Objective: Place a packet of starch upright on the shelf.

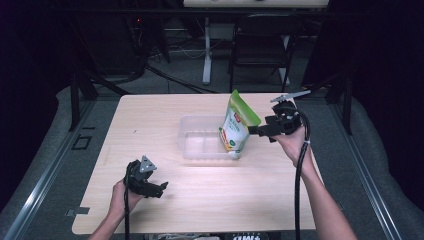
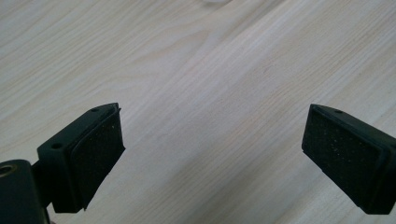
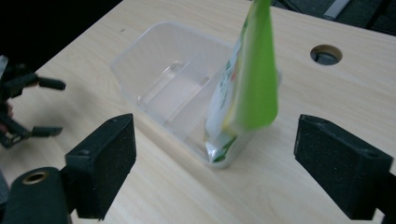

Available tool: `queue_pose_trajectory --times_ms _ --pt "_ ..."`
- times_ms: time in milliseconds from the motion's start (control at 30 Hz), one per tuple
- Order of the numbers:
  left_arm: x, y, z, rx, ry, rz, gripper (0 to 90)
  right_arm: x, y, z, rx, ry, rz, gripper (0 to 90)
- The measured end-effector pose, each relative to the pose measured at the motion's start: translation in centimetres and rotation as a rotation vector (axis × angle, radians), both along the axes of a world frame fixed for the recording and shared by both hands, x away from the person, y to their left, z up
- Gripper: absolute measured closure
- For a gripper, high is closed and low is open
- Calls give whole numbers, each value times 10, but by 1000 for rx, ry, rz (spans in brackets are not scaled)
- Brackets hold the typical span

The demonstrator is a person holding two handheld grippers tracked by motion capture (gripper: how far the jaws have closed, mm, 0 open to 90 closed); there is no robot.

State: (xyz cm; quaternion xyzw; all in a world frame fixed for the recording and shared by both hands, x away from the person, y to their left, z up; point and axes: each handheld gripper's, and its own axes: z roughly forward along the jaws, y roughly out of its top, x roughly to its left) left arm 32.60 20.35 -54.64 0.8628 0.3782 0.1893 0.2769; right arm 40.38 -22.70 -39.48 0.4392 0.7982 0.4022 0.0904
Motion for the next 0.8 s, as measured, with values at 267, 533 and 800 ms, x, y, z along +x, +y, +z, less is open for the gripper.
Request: queue_pose_trajectory --times_ms 267,533,800 --pt "0 -1 0 2 4 0 51 -52 -9 -26 -53 -4 39 40" --pt "0 -3 -2 4 12 -4 51 -78 -23 -71 -30 24 53 0" --pt "1 -3 -3 -5 0 -9 50 -74 -34 -95 -42 81 19 3"
